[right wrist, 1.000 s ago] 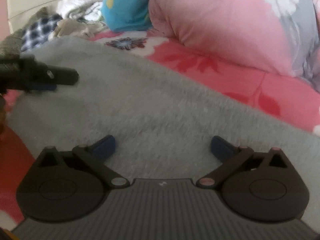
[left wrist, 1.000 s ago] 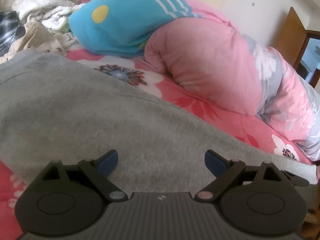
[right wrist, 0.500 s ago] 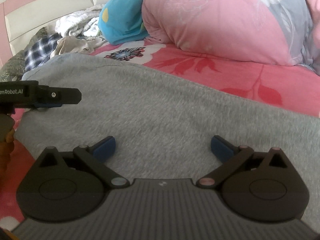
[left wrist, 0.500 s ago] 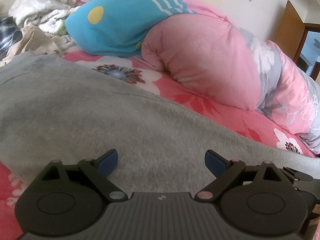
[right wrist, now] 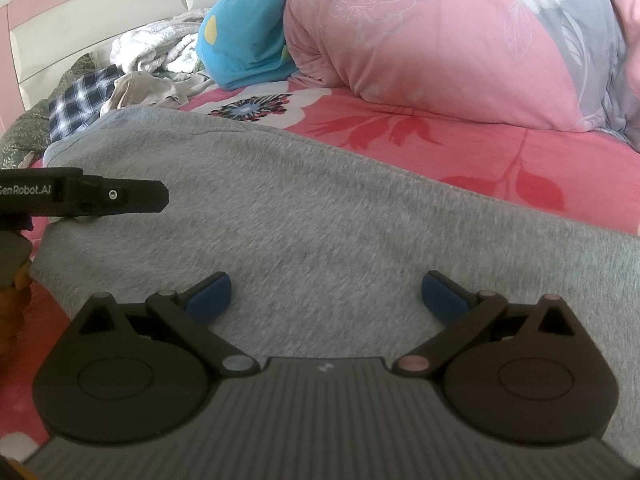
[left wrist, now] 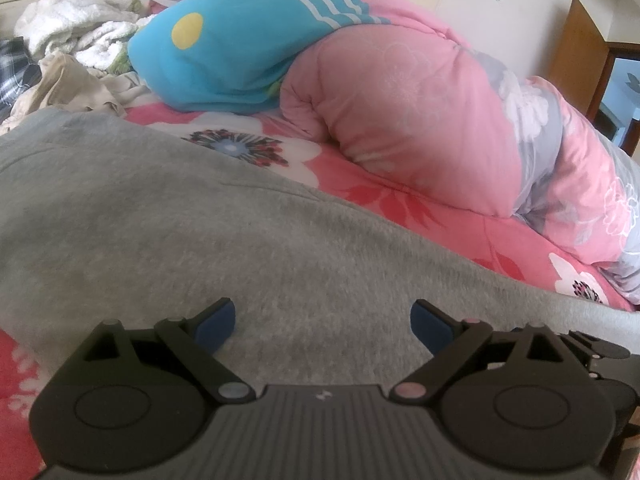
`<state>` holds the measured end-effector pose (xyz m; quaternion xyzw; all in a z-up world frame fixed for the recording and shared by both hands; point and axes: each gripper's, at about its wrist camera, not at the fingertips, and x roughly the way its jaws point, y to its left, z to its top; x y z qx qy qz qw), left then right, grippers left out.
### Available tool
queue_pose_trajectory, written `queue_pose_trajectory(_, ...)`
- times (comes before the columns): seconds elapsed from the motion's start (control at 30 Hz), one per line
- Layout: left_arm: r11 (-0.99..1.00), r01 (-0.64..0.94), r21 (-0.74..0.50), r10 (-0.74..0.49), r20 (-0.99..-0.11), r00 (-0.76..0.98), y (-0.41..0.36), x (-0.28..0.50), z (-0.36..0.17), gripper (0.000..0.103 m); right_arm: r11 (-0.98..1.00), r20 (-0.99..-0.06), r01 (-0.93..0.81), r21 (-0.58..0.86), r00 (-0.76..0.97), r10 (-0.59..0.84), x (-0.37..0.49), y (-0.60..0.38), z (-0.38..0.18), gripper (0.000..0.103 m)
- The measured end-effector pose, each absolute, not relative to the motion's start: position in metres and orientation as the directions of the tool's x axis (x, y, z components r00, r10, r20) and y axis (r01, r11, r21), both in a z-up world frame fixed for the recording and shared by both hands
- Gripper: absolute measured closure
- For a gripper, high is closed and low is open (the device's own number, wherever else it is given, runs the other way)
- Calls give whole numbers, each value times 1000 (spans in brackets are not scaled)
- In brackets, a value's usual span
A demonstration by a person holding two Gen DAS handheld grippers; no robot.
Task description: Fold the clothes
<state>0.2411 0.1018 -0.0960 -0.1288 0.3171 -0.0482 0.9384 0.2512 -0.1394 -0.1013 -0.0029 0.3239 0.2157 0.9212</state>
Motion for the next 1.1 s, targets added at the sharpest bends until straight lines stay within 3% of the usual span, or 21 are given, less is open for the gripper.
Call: queue_pose_trajectory(1.1, 960, 11, -279, -178, -582, 793, 102, 241, -96, 7, 908, -597, -397, 133, 699, 394, 252, -139, -102, 1)
